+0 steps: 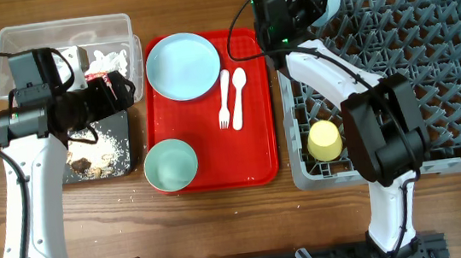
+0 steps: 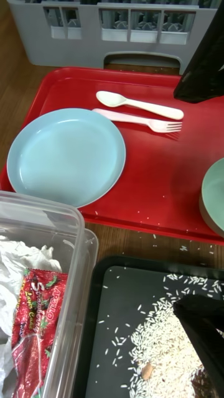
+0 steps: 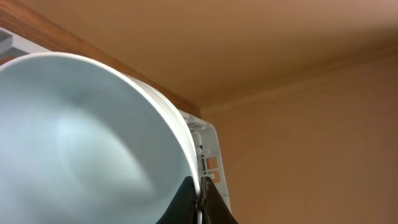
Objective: Sort waste into correct bins and load items into the dishwasher rack
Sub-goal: 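Carry the bowl into the rack's back row and release it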
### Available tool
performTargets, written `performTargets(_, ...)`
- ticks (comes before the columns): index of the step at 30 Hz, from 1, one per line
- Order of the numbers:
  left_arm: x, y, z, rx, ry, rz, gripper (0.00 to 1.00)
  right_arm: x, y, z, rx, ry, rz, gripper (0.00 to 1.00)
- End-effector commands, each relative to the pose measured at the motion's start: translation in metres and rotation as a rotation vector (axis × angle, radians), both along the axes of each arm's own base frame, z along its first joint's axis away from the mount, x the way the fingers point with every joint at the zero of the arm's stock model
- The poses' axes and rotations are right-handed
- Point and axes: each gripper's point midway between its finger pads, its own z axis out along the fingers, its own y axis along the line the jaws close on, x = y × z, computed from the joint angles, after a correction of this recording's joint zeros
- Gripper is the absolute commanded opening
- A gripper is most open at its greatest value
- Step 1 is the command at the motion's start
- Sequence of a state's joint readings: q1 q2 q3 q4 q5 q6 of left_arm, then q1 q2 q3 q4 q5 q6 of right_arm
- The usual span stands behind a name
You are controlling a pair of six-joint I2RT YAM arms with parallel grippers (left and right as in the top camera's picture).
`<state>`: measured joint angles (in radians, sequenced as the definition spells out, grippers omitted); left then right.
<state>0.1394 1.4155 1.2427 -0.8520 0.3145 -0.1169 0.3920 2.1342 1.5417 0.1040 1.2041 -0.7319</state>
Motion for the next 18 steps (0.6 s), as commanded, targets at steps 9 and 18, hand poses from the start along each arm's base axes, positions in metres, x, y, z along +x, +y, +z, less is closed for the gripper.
performTargets(9,0.003,0.002,0.008,0.008,-0.024,0.002,1.0,-0.012,0.049,-0.013,-0.069,0.065,0.059,0.7)
performTargets(18,0.003,0.002,0.008,0.008,-0.024,0.002,1.0,-0.011,0.094,0.003,0.142,-0.036,0.229,0.79)
